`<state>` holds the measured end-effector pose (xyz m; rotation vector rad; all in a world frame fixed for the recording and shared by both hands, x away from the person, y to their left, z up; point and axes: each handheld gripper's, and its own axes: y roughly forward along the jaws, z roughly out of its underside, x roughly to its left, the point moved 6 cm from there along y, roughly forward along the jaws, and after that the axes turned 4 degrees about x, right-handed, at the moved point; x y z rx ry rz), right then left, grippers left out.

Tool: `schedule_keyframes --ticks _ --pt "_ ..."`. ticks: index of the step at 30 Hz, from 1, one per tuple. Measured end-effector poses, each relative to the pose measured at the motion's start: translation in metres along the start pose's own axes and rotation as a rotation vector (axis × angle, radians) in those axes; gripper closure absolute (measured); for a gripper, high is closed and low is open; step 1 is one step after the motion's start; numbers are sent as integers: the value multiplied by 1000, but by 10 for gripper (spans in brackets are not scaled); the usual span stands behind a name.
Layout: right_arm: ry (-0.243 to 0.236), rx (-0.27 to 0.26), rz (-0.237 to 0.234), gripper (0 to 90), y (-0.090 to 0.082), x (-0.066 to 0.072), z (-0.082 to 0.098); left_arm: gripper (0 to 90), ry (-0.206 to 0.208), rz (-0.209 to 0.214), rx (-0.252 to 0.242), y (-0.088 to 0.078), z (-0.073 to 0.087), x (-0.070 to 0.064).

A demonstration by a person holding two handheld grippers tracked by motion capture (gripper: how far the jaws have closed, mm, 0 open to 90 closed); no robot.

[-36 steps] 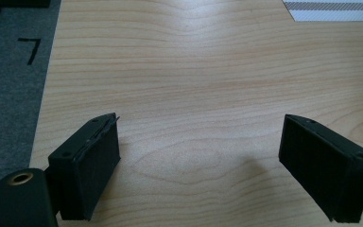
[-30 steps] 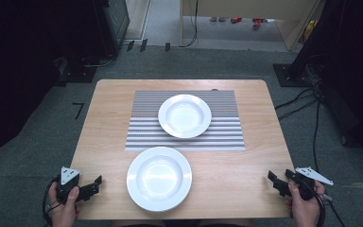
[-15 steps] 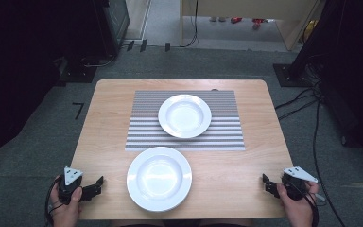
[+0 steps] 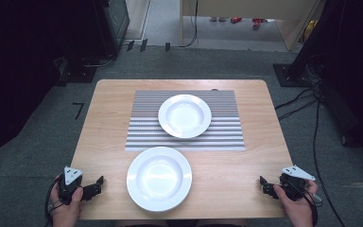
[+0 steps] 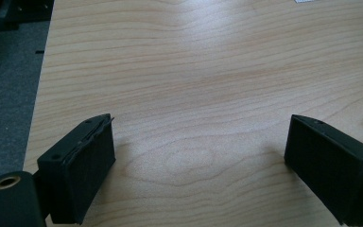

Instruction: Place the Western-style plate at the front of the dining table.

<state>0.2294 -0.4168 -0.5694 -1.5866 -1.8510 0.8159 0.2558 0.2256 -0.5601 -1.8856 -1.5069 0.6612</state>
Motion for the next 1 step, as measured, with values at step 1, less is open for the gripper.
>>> schedule_keyframes --ticks 1 --pt "0 0 0 0 0 0 0 93 0 0 0 0 0 0"
